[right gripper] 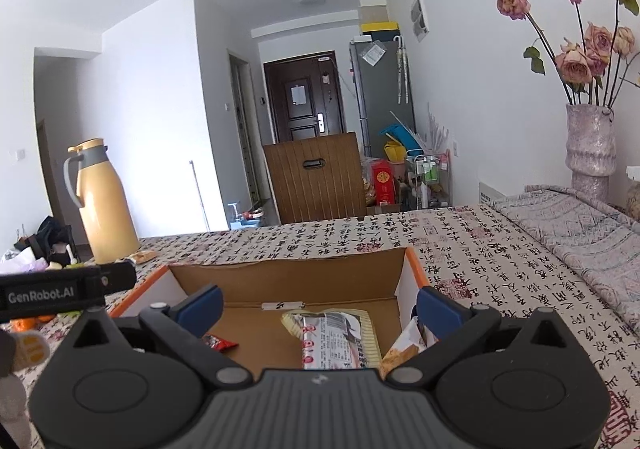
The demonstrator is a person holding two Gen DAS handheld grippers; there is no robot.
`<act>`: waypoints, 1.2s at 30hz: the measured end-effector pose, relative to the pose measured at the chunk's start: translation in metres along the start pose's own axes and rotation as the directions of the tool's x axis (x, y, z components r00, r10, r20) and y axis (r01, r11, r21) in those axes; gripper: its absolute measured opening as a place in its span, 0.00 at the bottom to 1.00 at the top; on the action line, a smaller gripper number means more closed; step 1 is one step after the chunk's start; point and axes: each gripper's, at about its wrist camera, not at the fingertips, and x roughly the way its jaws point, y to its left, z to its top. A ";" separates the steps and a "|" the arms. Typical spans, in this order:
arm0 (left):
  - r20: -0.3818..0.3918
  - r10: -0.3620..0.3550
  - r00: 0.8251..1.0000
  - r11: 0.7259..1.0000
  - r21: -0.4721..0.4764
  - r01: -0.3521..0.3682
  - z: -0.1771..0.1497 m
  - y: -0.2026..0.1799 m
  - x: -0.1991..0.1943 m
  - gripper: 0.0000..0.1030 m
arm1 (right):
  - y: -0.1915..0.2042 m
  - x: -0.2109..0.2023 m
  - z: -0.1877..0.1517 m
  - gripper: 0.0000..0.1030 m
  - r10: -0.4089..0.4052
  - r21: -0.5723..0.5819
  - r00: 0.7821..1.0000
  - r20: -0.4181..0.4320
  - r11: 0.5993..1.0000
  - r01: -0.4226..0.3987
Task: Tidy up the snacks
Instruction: 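Open both grippers to drop the packets into the box, then withdraw both tools and lower the right gripper onto another white packet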
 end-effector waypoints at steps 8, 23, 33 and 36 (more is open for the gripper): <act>-0.014 -0.036 0.999 0.999 -0.003 0.036 -0.009 -0.003 -0.030 1.00 | -0.008 -0.030 -0.006 1.00 -0.006 -0.019 1.000 -0.013 1.000 0.005; -0.078 -0.057 0.995 0.998 0.000 0.057 -0.049 -0.002 -0.071 1.00 | -0.047 -0.090 -0.040 1.00 -0.062 -0.016 0.996 -0.070 0.998 0.061; -0.122 -0.037 0.992 0.999 -0.004 0.037 -0.072 0.003 -0.083 1.00 | -0.068 -0.120 -0.065 1.00 -0.152 -0.104 0.981 -0.117 0.985 0.140; -0.129 -0.032 0.991 0.999 0.001 0.032 -0.076 0.004 -0.085 1.00 | -0.074 -0.119 -0.069 1.00 -0.158 -0.113 0.976 -0.149 0.983 0.142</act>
